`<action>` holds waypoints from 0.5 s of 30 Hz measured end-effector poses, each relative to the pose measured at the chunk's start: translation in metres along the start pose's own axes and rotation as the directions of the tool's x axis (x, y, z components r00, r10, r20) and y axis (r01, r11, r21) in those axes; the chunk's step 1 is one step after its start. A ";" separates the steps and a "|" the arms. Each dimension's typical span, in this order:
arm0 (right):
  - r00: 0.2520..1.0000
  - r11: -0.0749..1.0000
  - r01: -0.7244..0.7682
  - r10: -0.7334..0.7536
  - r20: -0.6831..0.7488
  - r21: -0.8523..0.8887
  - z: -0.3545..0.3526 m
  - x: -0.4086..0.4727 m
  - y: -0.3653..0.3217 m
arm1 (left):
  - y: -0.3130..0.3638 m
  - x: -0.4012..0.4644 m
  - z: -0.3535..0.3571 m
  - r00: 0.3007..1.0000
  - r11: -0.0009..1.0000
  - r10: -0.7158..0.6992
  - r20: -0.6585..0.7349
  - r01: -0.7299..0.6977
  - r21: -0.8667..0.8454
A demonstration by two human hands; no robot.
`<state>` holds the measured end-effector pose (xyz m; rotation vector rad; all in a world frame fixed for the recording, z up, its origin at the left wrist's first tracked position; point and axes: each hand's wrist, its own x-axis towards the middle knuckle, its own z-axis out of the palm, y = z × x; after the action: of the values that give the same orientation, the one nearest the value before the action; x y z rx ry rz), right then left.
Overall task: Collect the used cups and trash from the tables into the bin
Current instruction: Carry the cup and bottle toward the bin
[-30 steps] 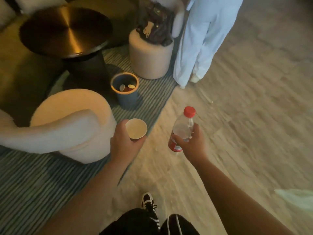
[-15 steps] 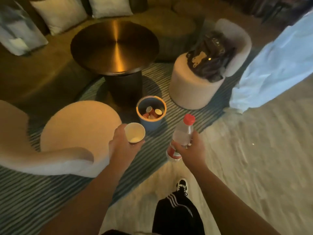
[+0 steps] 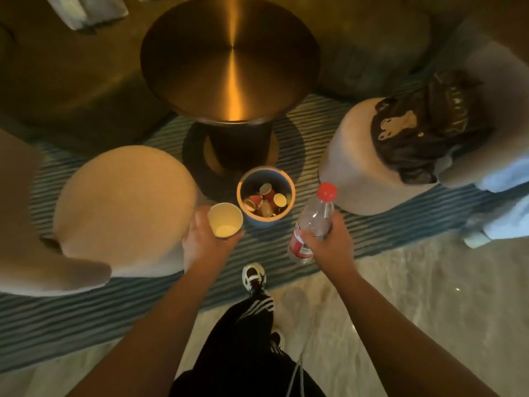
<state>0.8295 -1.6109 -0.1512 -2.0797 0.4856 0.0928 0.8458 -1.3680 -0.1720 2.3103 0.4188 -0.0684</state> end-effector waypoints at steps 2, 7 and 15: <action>1.000 1.000 -0.019 0.019 0.021 -0.004 0.003 0.030 0.003 | 0.007 0.019 0.018 1.000 1.000 -0.026 0.013 0.026 0.017; 0.998 0.999 -0.036 0.036 0.053 0.008 0.010 0.100 0.009 | 0.024 0.081 0.070 0.993 0.995 -0.087 0.082 0.082 0.061; 0.978 0.977 -0.171 0.154 0.140 0.124 0.028 0.202 0.025 | 0.030 0.166 0.161 0.978 0.990 -0.124 0.165 0.111 0.087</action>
<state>1.0088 -1.6602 -0.2377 -1.8854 0.5659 0.2828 1.0249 -1.4557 -0.2937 2.3312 0.4720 -0.3443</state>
